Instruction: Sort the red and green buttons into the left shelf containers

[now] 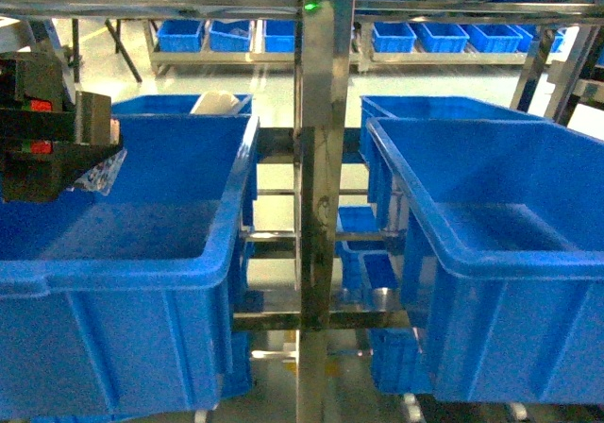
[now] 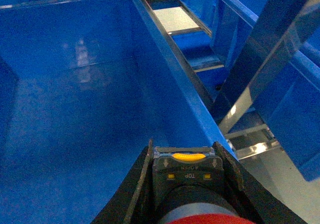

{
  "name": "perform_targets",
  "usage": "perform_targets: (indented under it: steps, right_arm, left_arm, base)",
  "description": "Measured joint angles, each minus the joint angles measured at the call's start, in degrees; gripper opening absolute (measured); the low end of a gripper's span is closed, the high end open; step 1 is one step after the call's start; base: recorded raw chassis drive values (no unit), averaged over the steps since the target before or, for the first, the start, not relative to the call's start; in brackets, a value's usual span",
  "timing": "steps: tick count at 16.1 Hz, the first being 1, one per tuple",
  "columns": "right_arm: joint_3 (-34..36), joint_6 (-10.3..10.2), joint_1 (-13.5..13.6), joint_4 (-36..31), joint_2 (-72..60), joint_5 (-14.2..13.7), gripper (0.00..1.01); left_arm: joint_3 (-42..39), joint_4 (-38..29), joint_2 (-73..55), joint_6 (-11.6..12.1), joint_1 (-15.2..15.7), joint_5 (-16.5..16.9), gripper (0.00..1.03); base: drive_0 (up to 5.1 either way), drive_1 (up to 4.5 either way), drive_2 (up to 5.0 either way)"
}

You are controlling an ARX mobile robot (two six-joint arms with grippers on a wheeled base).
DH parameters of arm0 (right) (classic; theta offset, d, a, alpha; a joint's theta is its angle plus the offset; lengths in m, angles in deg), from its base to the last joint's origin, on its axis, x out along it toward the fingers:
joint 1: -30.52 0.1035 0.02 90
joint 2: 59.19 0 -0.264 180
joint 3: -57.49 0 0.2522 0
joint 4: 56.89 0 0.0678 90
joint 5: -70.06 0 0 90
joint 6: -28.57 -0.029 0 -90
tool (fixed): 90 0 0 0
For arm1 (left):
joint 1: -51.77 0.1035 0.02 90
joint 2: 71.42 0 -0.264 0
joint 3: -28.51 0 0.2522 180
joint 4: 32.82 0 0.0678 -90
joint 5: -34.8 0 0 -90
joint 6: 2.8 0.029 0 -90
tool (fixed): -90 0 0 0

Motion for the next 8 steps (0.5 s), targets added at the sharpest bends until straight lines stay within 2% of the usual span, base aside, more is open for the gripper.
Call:
perform_targets:
  steps: [4,5,7,8]
  right_arm:
    - [0.0,0.0,0.0,0.13,-0.33,0.0,0.24]
    - [0.0,0.0,0.0,0.09,-0.33,0.0,0.24]
    - [0.0,0.0,0.02,-0.02,0.0,0.22,0.24]
    - [0.0,0.0,-0.02,0.13,0.0,-0.02,0.24]
  left_arm:
    - [0.04,0.28,-0.37,-0.02,0.13,-0.13,0.29]
    - [0.02,0.44,-0.37,-0.02,0.07,-0.15,0.29]
    - [0.02,0.33,0.04,-0.02,0.26,-0.28,0.29]
    - [0.02,0.33,0.02,-0.02,0.2,-0.2,0.29]
  base:
    - [0.0,0.0,0.0]
    - [3.2,0.56,-4.2]
    - [-0.2,3.82,-4.2]
    - [-0.1,0.8,-1.0]
